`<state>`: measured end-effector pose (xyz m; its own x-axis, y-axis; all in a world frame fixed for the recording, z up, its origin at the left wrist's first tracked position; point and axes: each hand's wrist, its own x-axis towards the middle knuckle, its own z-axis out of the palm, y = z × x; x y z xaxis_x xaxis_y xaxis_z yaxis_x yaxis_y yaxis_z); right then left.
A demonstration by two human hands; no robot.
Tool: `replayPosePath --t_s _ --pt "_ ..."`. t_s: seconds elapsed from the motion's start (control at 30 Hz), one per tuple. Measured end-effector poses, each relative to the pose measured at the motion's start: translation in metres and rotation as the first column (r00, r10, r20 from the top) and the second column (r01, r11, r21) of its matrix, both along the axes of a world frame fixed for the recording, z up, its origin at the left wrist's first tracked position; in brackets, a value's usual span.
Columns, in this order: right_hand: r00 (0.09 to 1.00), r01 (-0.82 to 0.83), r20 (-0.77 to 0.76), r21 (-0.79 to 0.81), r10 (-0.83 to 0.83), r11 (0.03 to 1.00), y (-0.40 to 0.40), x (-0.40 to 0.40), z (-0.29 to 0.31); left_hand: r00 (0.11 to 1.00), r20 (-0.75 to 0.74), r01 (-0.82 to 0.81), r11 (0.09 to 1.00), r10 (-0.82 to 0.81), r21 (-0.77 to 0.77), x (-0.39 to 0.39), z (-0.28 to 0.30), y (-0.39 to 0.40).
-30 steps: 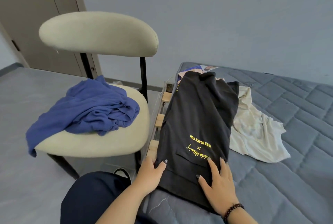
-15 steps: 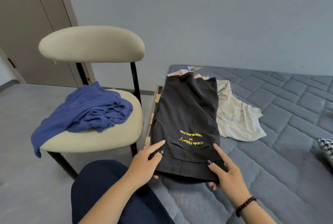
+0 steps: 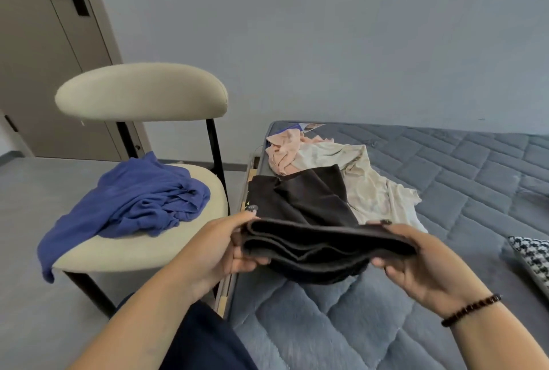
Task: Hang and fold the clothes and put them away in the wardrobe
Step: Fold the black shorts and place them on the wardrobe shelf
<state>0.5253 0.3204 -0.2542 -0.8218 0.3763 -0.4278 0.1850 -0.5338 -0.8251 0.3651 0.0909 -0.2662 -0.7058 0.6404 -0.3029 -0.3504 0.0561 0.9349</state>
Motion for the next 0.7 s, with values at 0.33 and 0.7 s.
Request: replayPosePath --t_s 0.33,0.7 --pt "0.975 0.213 -0.062 -0.015 -0.213 0.977 0.067 -0.176 -0.039 0.943 0.227 -0.269 0.96 0.245 0.079 -0.117 -0.023 0.086" --pt "0.816 -0.316 0.467 0.854 -0.341 0.414 0.085 -0.203 -0.189 0.904 -0.411 -0.212 0.709 -0.12 -0.673 -0.146 -0.182 0.108"
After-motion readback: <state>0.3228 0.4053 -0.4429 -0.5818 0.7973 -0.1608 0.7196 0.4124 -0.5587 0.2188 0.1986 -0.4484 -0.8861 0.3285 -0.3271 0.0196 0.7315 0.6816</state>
